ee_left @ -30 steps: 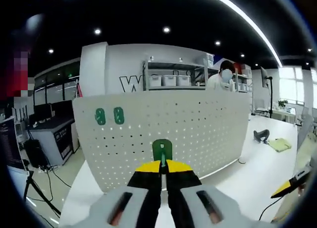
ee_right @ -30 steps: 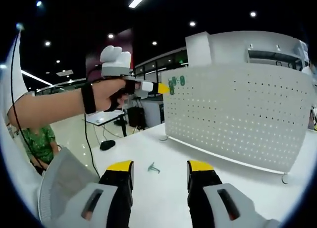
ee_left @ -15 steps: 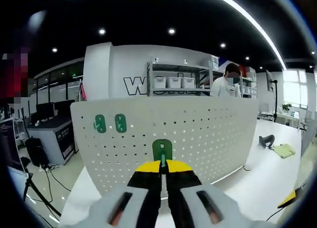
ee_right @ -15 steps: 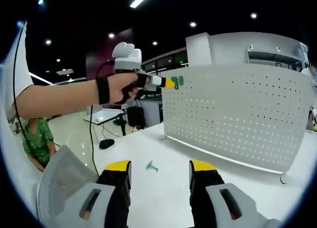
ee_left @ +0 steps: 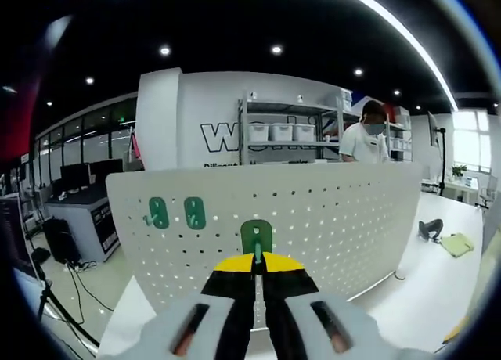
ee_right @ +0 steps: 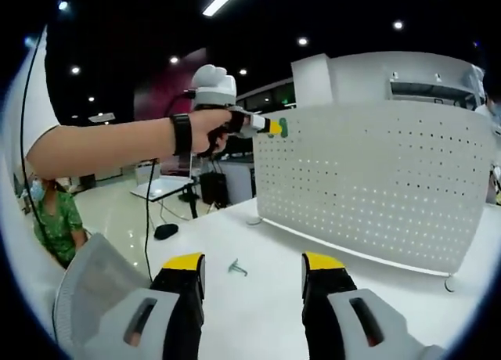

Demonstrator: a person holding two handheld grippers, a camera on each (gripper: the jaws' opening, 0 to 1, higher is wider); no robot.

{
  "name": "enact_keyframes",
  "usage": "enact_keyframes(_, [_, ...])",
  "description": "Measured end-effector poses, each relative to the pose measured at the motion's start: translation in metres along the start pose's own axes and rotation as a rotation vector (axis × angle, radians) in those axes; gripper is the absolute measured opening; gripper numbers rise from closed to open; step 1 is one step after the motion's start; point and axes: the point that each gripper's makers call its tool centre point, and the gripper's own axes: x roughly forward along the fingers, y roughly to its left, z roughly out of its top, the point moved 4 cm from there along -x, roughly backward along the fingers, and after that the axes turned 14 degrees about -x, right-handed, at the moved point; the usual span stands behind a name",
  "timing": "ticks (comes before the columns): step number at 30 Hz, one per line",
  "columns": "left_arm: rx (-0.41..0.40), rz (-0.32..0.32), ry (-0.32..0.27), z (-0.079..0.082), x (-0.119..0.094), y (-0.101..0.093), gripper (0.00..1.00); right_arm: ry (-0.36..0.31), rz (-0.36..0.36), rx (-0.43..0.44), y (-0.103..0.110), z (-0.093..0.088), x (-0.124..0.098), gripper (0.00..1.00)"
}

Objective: Insert the hook assembly into the mounting plate slot until the hook locks in place.

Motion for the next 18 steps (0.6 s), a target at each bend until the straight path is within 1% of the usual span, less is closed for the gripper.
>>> enact_keyframes(5, [0.001, 0.006, -0.002, 0.002, 0.008, 0.002, 0.02, 0.000, -0.014, 0.016, -0.004, -0.002, -0.001, 0.50])
enact_keyframes(7, [0.011, 0.015, 0.007, 0.003, 0.013, 0.003, 0.02, 0.005, -0.013, 0.018, -0.004, -0.003, -0.001, 0.50])
enact_keyframes(10, [0.004, 0.021, 0.020, 0.005, 0.019, 0.004, 0.02, -0.002, 0.001, 0.031, -0.002, -0.002, 0.000, 0.49])
enact_keyframes(13, [0.002, 0.021, 0.011, 0.009, 0.024, 0.003, 0.02, -0.004, -0.006, 0.033, -0.002, -0.002, 0.000, 0.49])
enact_keyframes(15, [0.016, 0.026, 0.014, 0.009, 0.027, 0.003, 0.02, -0.004, -0.006, 0.039, -0.002, -0.002, 0.000, 0.49])
enact_keyframes(17, [0.006, 0.024, 0.017, 0.010, 0.031, 0.004, 0.02, -0.003, -0.006, 0.036, -0.001, -0.002, 0.000, 0.49])
enact_keyframes(18, [-0.005, 0.026, 0.017, 0.011, 0.034, 0.006, 0.02, 0.008, 0.003, 0.040, 0.000, -0.005, 0.000, 0.49])
